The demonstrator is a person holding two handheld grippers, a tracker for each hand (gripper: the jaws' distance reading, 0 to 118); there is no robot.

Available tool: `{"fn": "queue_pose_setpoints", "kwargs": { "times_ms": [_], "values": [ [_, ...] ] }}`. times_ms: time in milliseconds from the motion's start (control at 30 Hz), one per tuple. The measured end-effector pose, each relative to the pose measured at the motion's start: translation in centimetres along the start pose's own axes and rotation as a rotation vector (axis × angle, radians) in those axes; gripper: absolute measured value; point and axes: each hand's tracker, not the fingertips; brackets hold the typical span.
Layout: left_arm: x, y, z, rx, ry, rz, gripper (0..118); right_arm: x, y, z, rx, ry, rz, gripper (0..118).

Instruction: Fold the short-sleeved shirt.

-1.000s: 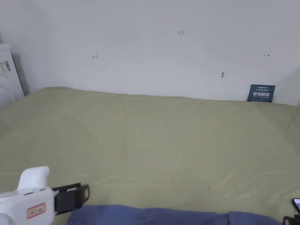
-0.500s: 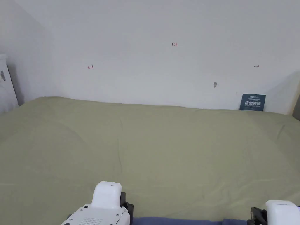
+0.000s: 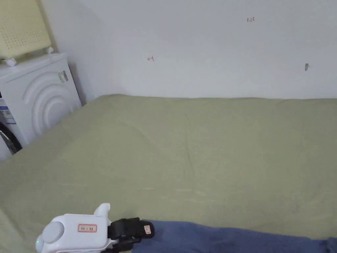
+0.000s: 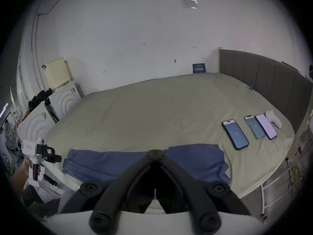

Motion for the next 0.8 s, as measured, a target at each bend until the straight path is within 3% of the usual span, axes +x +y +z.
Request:
{"fn": "queue_pose_setpoints", "kwargs": {
  "times_ms": [33,167,267,367,400,467,500,600,700,800],
  "values": [
    [2.2,-2.2,-0.2,0.003,0.001,0.041,105,0.0,0.0,0.0,-0.003,-0.006,0.021,0],
    [-4.2,-0.4,-3.1,-0.036,-0.015,0.102,105,0.4,0.1,0.3,-0.015,-0.001,0.027,0],
    [-4.7,-0.6,-3.6,0.076,-0.161,0.224,103,0.1,0.4,0.9,-0.01,0.003,0.021,0],
    [-5.6,-1.0,-5.2,0.071,-0.259,0.343,100,0.0,0.4,0.9,-0.004,0.017,0.01,0],
    [-5.5,-0.8,-5.6,0.072,-0.236,0.305,81,-0.1,0.4,0.9,-0.002,0.02,0.008,0],
    [-4.0,-0.5,-6.9,0.035,-0.039,0.184,9,-0.1,0.3,0.6,-0.008,0.033,0.004,0],
    [-3.4,-0.1,-7.1,0.025,0.045,0.14,9,0.0,0.3,0.5,-0.016,0.034,0.004,0],
    [0.9,-1.8,-4.9,0.106,0.041,0.087,9,-0.1,0.1,1.3,-0.024,0.03,0.009,0],
    [4.8,-0.3,-3.6,0.136,0.105,-0.132,9,0.1,0.0,2.0,-0.021,0.019,0.01,0],
    [13.3,-1.1,-2.8,0.123,0.114,-0.358,9,0.5,0.2,2.5,-0.015,0.014,0.0,0]
  ]
}}
